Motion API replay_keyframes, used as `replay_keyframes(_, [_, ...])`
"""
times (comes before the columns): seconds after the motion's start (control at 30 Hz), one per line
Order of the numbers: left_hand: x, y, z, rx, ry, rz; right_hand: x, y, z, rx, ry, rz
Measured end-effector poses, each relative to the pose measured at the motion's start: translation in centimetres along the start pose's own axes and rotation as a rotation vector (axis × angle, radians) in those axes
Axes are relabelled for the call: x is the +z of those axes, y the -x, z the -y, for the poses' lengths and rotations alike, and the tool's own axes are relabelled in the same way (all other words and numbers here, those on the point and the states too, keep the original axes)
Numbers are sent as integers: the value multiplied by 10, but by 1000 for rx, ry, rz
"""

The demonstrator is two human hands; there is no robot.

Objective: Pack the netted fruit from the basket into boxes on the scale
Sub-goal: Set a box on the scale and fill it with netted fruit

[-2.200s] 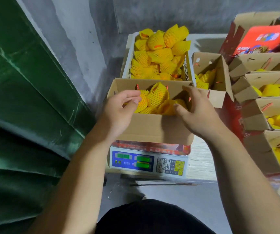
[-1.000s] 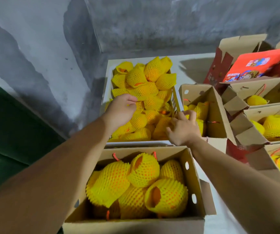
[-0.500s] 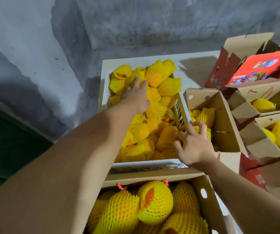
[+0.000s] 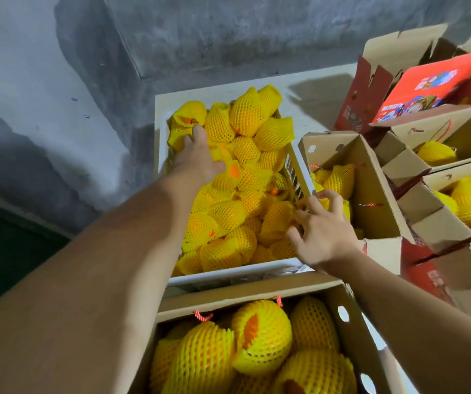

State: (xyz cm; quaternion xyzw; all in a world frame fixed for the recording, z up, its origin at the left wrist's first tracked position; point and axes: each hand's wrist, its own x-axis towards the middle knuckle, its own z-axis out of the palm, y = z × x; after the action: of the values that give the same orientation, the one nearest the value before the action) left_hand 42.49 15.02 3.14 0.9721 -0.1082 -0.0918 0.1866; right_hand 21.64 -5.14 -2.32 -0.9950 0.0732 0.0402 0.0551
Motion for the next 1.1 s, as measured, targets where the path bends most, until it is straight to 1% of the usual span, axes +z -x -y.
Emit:
replay_keyframes(0.07, [2,9,5,15,-45,84,-1,0,0,5,-10,9])
replay_keyframes(0.17, [7,21,18,94,-162,233,-2,0,0,0,-3,20])
replay_keyframes(0.23, [9,31,24,101,-110,240,-3,0,0,-3,11,27])
replay_keyframes(0.33, [5,51,26,51,111,151,-3,1,0,-1,6,23])
replay_keyframes(0.47, [-5,96,22,-12,562,88,1,-2,-2,-2,10,20])
replay_keyframes(0.57, [-10,147,17,-66,829,34,1,-4,-3,-1,5,47])
replay_keyframes(0.67, [-12,194,13,-134,1094,-42,-5,-6,-4,-26,8,166])
replay_keyframes(0.77, [-14,233,11,-185,1325,-91,-22,-5,-6,-5,-83,296])
replay_keyframes(0.83, [-16,256,10,-182,1414,-93,-38,3,-2,-22,-156,310])
replay_keyframes(0.93, [-17,284,6,-201,1465,-125,-65,24,19,-122,-229,224])
replay_keyframes(1.07, [-15,315,-5,-268,1530,-139,-106,66,53,-319,-292,172])
replay_keyframes(1.1, [-15,323,-9,-290,1540,-148,-116,80,61,-359,-346,143])
